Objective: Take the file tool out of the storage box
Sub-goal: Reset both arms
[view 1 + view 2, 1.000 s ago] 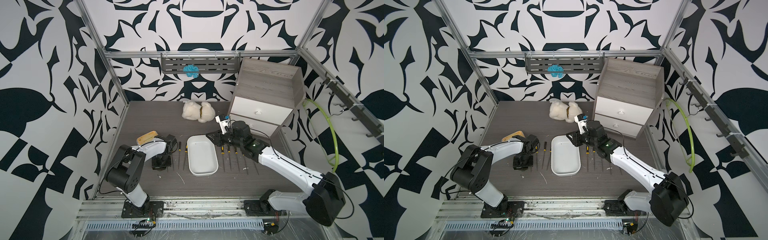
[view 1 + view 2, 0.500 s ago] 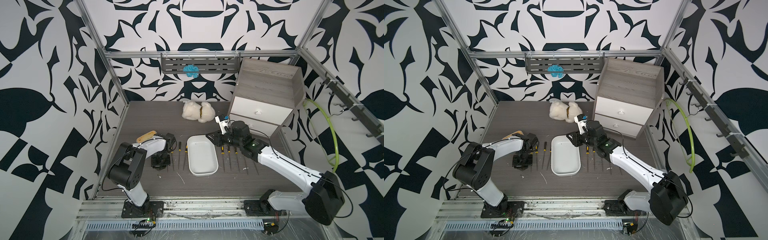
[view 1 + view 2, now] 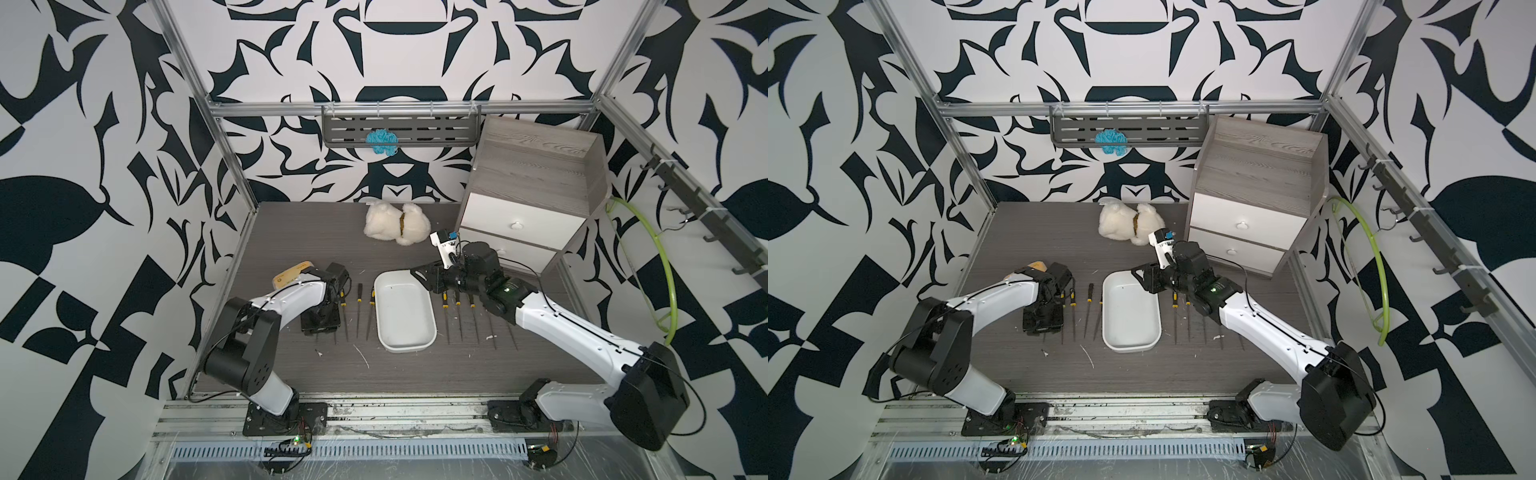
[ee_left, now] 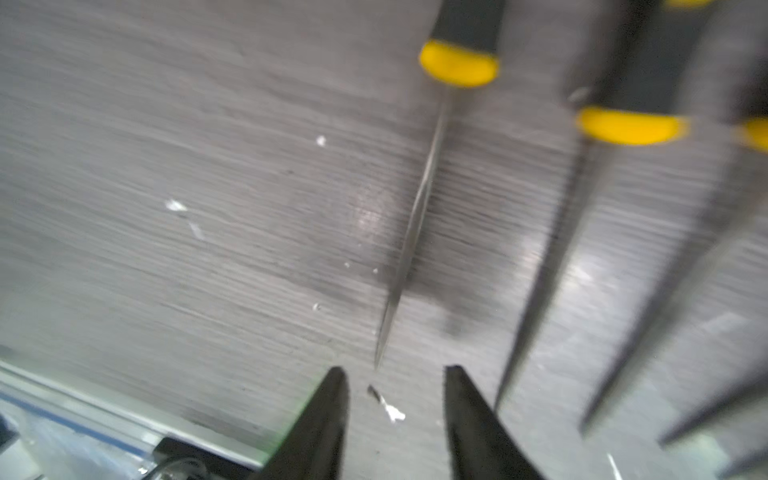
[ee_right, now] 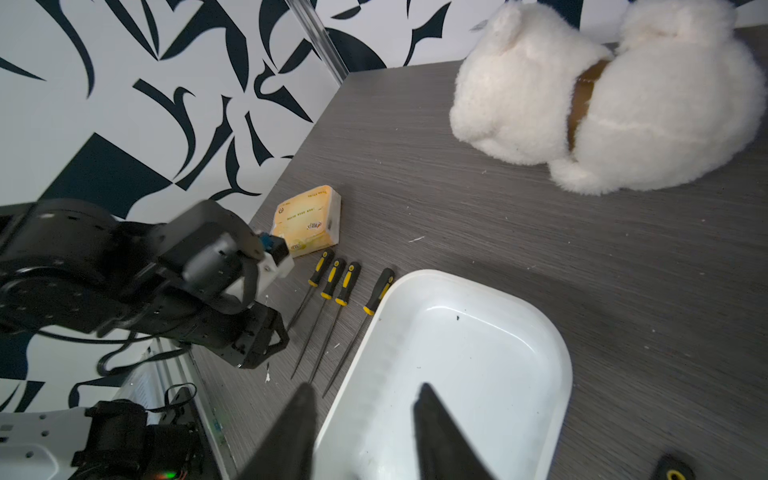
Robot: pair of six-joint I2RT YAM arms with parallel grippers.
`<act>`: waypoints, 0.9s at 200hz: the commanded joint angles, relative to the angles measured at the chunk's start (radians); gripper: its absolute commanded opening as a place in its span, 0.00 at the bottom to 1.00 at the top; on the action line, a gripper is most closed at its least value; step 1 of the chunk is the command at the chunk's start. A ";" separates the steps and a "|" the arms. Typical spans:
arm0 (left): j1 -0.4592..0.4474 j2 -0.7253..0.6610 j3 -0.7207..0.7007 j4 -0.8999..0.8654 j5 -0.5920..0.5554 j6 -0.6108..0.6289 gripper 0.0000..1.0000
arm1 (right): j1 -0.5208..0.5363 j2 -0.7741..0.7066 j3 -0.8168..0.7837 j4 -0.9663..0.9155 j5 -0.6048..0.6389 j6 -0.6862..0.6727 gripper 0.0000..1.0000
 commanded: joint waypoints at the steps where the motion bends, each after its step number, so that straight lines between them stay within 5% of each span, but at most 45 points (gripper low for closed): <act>1: -0.002 -0.159 0.020 0.122 -0.128 0.059 0.65 | -0.005 -0.002 0.098 -0.139 0.088 -0.066 1.00; 27: 0.002 -0.413 -0.208 0.569 -0.319 0.234 1.00 | -0.009 0.060 0.192 -0.279 0.207 -0.188 0.99; 62: 0.059 -0.523 -0.382 0.933 -0.380 0.342 0.99 | -0.011 -0.037 -0.014 -0.012 0.378 -0.291 0.99; 92: 0.201 -0.386 -0.424 1.141 -0.184 0.415 0.99 | -0.031 -0.137 -0.252 0.236 0.665 -0.479 1.00; 103: 0.214 -0.370 -0.416 1.152 -0.179 0.447 0.99 | -0.065 -0.158 -0.340 0.353 0.660 -0.514 1.00; 137: 0.262 -0.256 -0.603 1.609 -0.171 0.568 0.99 | -0.219 -0.074 -0.455 0.557 0.681 -0.567 1.00; 180: 0.318 -0.184 -0.610 1.698 -0.052 0.553 0.99 | -0.360 0.072 -0.460 0.705 0.613 -0.516 1.00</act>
